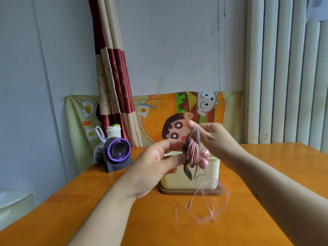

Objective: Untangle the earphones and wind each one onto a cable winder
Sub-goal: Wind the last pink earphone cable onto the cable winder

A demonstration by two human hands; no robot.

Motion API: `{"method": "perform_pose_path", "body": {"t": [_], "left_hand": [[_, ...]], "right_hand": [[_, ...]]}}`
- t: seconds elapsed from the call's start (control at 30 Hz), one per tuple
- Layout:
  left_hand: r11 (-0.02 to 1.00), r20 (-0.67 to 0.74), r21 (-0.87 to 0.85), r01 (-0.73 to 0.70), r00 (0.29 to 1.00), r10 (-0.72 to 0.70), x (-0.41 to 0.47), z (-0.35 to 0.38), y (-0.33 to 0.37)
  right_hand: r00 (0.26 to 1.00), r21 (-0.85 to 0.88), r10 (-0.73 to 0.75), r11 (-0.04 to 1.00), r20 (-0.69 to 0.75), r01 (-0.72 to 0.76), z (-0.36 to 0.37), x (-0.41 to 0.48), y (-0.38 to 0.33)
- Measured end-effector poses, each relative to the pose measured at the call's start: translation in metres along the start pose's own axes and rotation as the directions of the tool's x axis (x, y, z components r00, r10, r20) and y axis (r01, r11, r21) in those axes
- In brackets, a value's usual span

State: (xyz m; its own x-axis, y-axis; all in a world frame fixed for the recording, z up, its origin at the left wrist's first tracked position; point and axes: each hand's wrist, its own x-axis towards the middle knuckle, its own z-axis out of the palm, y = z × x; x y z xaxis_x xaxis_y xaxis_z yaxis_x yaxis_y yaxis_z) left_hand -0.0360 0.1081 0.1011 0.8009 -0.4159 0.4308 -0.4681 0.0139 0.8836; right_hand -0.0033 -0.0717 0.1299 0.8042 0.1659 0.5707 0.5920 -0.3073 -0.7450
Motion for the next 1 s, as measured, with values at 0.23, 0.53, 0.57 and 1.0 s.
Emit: {"method": "perform_pose_path", "body": {"t": [0.23,0.53,0.57,1.0], "left_hand": [[0.856,-0.275,-0.506,-0.103,0.96,-0.047,0.009,0.009,0.01],[0.986,-0.544,-0.162,-0.035,0.837,-0.059,0.012,-0.006,-0.008],[0.998,-0.561,-0.057,-0.016,0.827,-0.019,0.011,-0.007,-0.009],[0.87,-0.098,0.487,0.081,0.994,-0.039,-0.011,-0.007,0.005]], "right_hand": [[0.993,-0.062,0.062,0.997,0.098,-0.056,0.031,-0.021,0.004],[0.973,-0.344,-0.16,0.916,0.164,0.208,0.025,-0.03,-0.017],[0.97,-0.361,-0.181,0.904,0.162,0.229,0.024,-0.03,-0.018],[0.963,-0.466,-0.207,0.844,0.172,0.265,-0.013,-0.007,-0.039]]}}
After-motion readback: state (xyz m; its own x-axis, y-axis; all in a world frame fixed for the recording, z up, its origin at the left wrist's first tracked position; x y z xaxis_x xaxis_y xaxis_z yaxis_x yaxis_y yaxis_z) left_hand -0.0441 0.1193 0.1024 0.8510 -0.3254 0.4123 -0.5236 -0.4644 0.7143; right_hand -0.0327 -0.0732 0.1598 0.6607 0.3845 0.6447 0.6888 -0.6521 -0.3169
